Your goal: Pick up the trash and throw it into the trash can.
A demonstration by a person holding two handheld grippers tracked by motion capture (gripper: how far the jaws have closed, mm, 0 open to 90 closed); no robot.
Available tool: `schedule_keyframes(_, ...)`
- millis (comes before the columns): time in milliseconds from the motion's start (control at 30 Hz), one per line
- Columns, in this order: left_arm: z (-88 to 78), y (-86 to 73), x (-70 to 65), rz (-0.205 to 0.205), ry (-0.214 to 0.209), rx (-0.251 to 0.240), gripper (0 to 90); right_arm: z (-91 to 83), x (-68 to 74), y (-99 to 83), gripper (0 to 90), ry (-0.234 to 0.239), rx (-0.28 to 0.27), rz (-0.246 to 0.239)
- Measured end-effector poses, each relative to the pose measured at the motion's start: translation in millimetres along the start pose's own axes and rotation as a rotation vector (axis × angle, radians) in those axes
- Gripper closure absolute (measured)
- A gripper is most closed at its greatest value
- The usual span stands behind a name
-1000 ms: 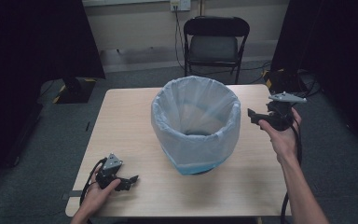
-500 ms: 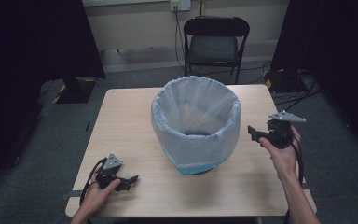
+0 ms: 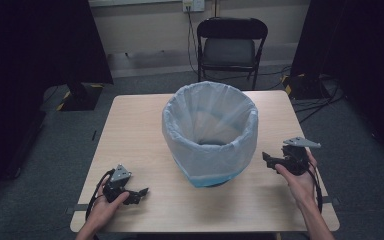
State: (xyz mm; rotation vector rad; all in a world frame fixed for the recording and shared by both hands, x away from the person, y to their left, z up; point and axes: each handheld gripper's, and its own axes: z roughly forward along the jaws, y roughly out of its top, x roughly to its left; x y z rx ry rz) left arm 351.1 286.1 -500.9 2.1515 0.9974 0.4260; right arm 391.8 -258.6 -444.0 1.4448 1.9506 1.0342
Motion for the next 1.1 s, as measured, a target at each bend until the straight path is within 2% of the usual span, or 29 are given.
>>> schedule_keyframes(233, 0.0, 0.0, -0.1, -0.001, 0.0, 0.0, 6.5, 7.6, 0.2, -18.8, 17.9, 0.0, 0.037, -0.005)
schedule_keyframes(333, 0.0, 0.0, -0.1, -0.001, 0.0, 0.0, 6.5, 10.9, 0.1, -27.3, 17.9, -0.018, 0.06, -0.014)
schedule_keyframes(533, 0.0, 0.0, -0.1, -0.001, 0.001, 0.0, 6.5, 15.7, -1.4, -40.4, 17.8, -0.015, 0.104, -0.005)
schedule_keyframes(667, -0.1, 0.0, 0.0, -0.001, -0.001, 0.0, 6.5, 18.7, -0.1, -46.6, 17.1, 0.007, 0.126, -0.004)
schedule_keyframes(700, -0.2, 0.1, -0.1, -0.001, 0.001, 0.002, 6.5, 19.8, 3.1, -49.7, 16.5, -0.015, 0.133, -0.02)
schedule_keyframes(800, -0.3, 0.0, 0.0, -0.001, 0.001, 0.003, 6.5, 20.6, 6.6, -50.1, 15.9, -0.038, 0.136, -0.039)
schedule_keyframes(900, -0.2, 0.0, -0.1, 0.001, 0.0, 0.003, 6.5, 21.1, 8.4, -53.3, 13.7, -0.055, 0.113, -0.041)
schedule_keyframes(1100, -0.2, 0.0, -0.3, -0.003, 0.001, 0.002, 6.5, 21.3, 7.8, -53.3, 13.5, -0.056, 0.112, -0.038)
